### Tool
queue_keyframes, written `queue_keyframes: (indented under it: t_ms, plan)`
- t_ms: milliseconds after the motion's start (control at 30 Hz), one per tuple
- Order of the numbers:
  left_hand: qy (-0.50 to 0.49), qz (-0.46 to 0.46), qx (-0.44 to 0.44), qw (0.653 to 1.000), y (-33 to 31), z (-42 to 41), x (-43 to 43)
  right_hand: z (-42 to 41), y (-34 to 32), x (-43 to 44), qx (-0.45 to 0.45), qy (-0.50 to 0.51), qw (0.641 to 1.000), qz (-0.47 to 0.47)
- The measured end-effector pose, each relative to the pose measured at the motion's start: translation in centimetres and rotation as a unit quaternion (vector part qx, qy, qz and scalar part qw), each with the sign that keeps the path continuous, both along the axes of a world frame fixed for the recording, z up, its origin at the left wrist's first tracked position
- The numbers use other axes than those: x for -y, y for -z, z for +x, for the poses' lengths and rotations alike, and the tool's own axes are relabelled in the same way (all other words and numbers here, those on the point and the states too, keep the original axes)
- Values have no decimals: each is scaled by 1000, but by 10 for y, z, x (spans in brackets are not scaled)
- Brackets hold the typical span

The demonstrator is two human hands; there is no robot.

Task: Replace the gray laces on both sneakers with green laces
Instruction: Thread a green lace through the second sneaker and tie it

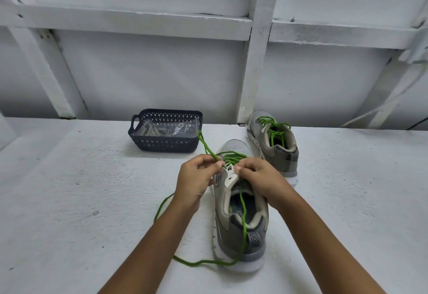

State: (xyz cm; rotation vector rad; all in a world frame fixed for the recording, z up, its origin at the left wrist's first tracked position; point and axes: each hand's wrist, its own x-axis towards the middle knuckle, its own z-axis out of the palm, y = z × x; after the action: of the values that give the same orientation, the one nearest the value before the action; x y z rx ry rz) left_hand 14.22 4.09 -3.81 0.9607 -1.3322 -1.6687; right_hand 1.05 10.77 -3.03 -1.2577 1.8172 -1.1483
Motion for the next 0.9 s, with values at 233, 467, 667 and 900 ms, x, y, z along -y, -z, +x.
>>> queue_keyframes:
  t_ms: [233, 467, 667, 900]
  plan:
    - [1, -16, 8, 1000, 3, -4, 0, -2, 7, 2, 22, 2, 999, -23]
    - [-5, -16, 5, 1000, 8, -8, 2, -2, 9, 1, 25, 7, 999, -30]
    - [-8, -61, 32, 998, 9, -10, 2, -3, 10, 1, 33, 2, 999, -35]
    - [-21, -152, 104, 983, 12, -11, 2, -1, 7, 0, 45, 11, 999, -27]
